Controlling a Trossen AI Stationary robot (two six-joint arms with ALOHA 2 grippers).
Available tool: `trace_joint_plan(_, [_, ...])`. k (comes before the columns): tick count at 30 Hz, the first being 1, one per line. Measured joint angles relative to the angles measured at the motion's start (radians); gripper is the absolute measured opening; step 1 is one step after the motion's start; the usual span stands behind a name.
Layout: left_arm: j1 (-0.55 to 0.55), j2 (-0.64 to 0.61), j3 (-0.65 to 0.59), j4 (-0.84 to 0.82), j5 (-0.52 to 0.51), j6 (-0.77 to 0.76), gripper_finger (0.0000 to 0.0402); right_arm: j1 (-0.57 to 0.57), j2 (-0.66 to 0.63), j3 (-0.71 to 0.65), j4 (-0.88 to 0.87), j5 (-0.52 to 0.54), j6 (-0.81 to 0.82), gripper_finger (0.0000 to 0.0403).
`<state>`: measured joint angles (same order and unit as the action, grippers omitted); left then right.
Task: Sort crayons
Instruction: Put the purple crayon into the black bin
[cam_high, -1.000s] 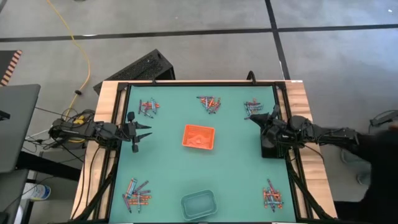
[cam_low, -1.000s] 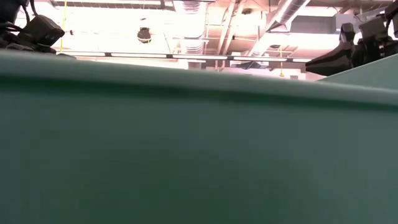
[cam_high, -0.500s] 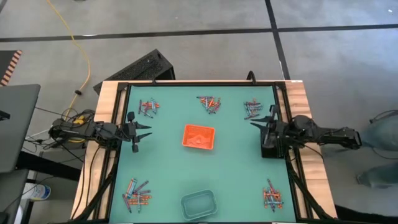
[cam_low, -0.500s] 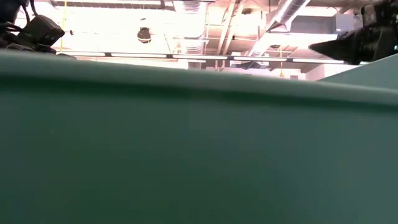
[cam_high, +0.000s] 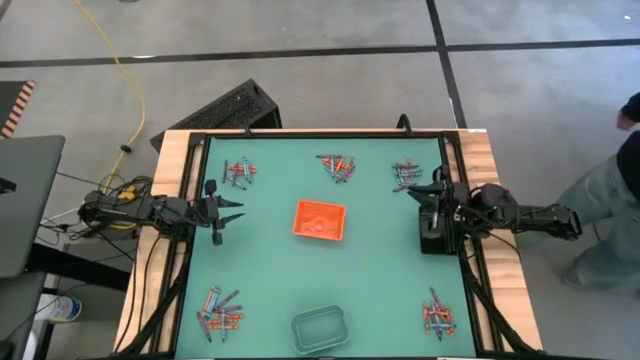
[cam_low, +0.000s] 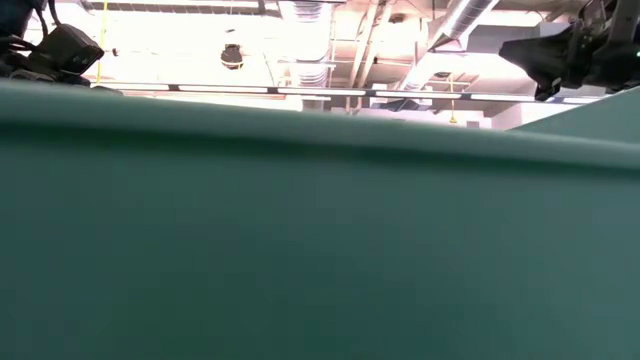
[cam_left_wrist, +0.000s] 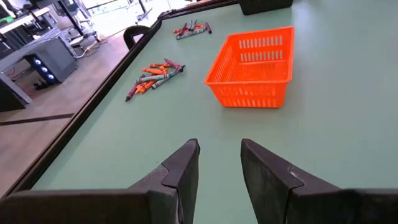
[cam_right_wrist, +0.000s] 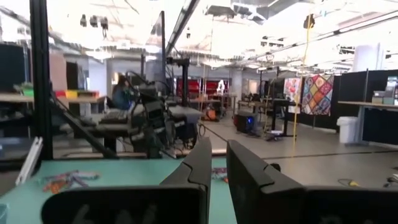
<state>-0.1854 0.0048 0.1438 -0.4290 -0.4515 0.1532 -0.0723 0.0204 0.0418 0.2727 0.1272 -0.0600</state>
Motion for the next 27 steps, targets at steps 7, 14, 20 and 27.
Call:
trace_joint_plan(7, [0.000,0.000,0.000,0.000,0.000,0.000,0.0110,0.000,0.000,0.000,-0.012,0.000,0.001,0.0056])
trace_joint_plan(14, [0.000,0.000,0.000,0.000,0.000,0.000,0.0110,0.000,0.000,0.000,-0.028,0.001,0.001,0.0056])
trace_joint_plan(20, [0.000,0.000,0.000,0.000,0.000,0.000,0.0110,0.000,0.000,0.000,-0.037,0.002,0.001,0.0056])
trace_joint_plan(27, [0.000,0.000,0.000,0.000,0.000,0.000,0.0110,0.000,0.000,0.000,-0.036,0.002,0.001,0.0056])
